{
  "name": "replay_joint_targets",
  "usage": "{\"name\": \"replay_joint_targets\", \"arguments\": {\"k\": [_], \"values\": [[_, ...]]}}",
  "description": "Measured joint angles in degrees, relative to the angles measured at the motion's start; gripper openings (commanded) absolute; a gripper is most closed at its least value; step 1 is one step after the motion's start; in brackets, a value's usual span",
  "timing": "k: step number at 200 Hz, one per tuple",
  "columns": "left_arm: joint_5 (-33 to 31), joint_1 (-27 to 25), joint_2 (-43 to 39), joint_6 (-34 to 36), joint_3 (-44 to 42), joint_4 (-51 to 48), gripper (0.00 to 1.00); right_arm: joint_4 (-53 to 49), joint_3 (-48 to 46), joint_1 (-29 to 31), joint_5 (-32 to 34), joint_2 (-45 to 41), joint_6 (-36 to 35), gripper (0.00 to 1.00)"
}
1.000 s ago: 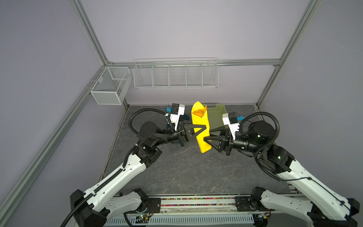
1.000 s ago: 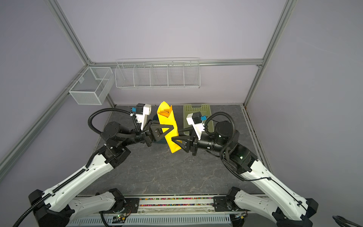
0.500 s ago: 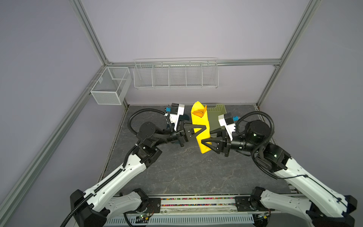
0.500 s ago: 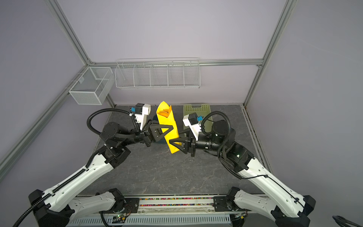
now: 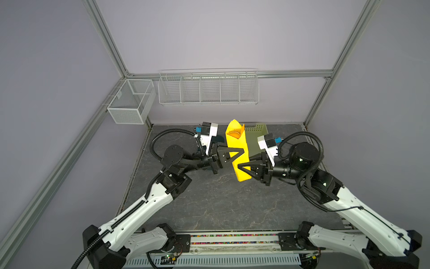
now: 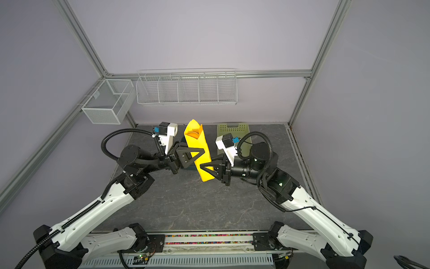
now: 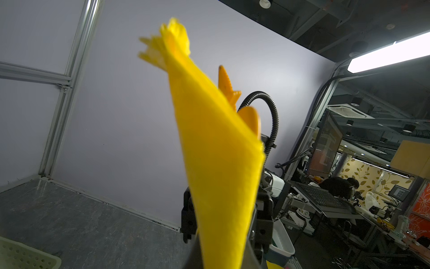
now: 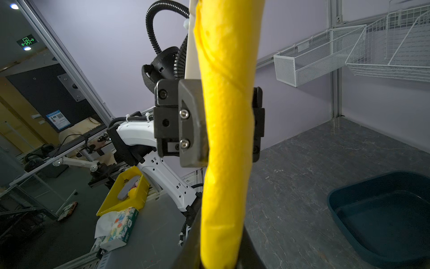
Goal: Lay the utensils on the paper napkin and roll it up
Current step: 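Press the flap against the bundle with the right gripper while the left holds it, then grip the wrapped bundle with the right gripper while the left holds its base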
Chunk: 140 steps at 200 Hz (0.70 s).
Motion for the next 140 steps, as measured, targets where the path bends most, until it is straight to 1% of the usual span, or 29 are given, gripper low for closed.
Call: {"name": "replay_joint_targets", "arguments": {"k": [13,29,41,61,86,109,140], "values": [[-0.76,-0.04,-0.57,0.63,0.0,-0.98,0.2,-0.04,-0.02,0.02,0.04,-0.02,-0.07,0.07],[-2.19,-0.07,-1.53,1.7,0.0,-2.47,0.24,-0.04,-0.17,0.17,0.44,-0.28,-0.52,0.07],[-3.48,-0.07,-2.54,2.62,0.0,-3.72,0.31,-0.07,-0.37,0.22,0.66,-0.68,-0.74,0.07],[-4.85,-0.07,-3.82,3.93,0.0,-5.22,0.45,-0.04,-0.61,0.26,1.57,-1.64,-1.4,0.07],[-4.57,-0.22,-3.63,4.39,0.11,-5.44,0.55,0.02,-0.61,0.26,1.92,-2.82,-2.1,0.06],[-3.41,-1.57,-1.84,4.74,0.87,-5.55,0.6,0.35,-0.61,0.26,1.68,-3.1,-2.4,0.06],[-0.28,-4.55,1.6,5.29,3.56,-5.31,0.61,0.9,-0.68,0.26,0.57,-2.93,-2.47,0.06]]}}
